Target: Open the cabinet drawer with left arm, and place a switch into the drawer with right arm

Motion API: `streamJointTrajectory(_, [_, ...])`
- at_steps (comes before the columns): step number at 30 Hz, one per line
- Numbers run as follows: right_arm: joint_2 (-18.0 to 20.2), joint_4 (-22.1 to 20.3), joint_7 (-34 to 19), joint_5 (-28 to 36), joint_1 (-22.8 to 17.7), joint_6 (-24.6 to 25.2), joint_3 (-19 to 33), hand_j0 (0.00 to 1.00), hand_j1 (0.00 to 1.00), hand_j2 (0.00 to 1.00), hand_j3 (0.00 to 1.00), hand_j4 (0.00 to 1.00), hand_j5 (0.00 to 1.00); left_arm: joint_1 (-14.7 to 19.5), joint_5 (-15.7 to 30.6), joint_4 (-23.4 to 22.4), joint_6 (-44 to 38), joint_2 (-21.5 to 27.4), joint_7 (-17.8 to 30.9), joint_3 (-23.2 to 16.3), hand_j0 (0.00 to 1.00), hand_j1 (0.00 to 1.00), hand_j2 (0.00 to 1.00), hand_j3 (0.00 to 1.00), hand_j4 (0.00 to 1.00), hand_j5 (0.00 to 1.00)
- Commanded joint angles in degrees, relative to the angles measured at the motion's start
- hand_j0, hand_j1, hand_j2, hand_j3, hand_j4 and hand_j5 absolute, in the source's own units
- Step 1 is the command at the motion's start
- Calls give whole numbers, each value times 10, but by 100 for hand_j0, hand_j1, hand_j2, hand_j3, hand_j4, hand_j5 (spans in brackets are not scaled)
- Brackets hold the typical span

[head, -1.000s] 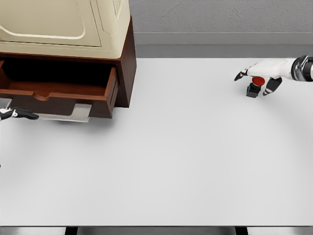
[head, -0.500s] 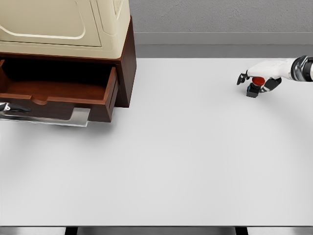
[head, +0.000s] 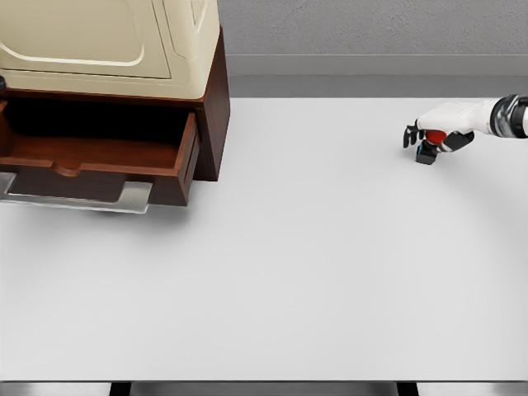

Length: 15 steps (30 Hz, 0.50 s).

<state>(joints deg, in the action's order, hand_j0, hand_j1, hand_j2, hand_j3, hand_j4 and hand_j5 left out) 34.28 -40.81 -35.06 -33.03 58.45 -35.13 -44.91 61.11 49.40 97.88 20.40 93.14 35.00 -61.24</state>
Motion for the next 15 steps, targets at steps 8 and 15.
streamJointTrajectory(8, [0,0,1,2,0,1,1,55,55,55,55,55,55,2,19,0,-64,-16,0,53,100,100,100,100,100,100])
streamJointTrajectory(15, [0,-1,1,10,1,1,6,45,45,45,45,45,45,2,18,10,-62,-16,0,51,100,100,100,100,100,100])
